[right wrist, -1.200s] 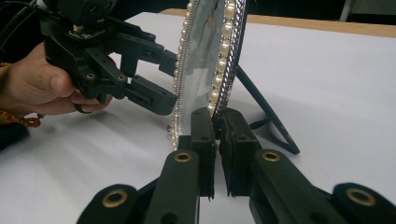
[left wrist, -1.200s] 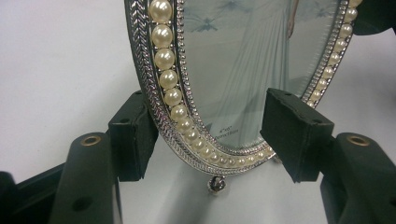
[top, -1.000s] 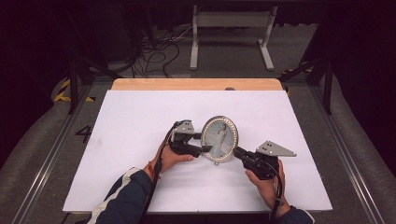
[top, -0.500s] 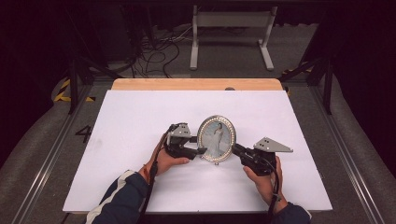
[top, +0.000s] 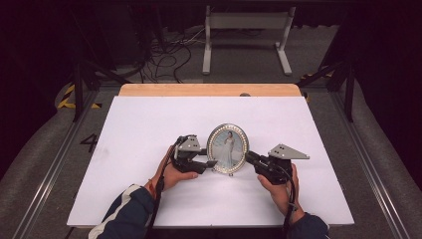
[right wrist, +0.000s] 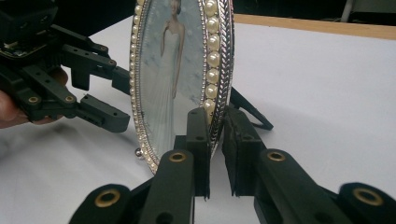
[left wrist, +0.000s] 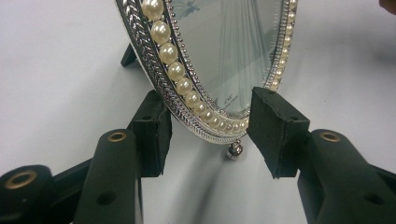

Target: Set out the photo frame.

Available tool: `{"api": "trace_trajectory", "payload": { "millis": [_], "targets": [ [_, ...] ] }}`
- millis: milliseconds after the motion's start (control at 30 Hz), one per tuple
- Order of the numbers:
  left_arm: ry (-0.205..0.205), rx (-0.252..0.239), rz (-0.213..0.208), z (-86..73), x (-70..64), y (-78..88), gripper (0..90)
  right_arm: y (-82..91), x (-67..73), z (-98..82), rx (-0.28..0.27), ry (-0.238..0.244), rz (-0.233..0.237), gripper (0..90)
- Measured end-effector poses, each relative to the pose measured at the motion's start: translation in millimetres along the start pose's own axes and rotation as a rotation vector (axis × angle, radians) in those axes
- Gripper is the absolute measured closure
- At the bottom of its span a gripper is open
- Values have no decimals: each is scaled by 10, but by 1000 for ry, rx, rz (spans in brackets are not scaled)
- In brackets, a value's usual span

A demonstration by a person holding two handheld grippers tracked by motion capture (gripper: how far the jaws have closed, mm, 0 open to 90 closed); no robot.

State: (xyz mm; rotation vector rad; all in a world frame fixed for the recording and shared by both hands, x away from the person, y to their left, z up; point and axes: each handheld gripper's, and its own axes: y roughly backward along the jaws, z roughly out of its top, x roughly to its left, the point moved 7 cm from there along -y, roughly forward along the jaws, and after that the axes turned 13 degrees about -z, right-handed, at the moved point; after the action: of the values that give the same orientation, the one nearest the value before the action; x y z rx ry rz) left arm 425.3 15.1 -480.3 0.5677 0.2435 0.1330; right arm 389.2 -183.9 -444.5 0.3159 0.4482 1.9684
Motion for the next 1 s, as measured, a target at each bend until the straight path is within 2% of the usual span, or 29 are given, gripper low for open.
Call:
{"api": "trace_trajectory", "payload": {
  "millis": [400, 1000],
  "targets": [
    [-18, 20, 24, -55, -70, 40, 503, -47, 15, 30, -1, 20, 2, 806],
    [-22, 27, 23, -94, -117, 74, 507, -83, 30, 56, -2, 37, 1, 804]
  ]
}}
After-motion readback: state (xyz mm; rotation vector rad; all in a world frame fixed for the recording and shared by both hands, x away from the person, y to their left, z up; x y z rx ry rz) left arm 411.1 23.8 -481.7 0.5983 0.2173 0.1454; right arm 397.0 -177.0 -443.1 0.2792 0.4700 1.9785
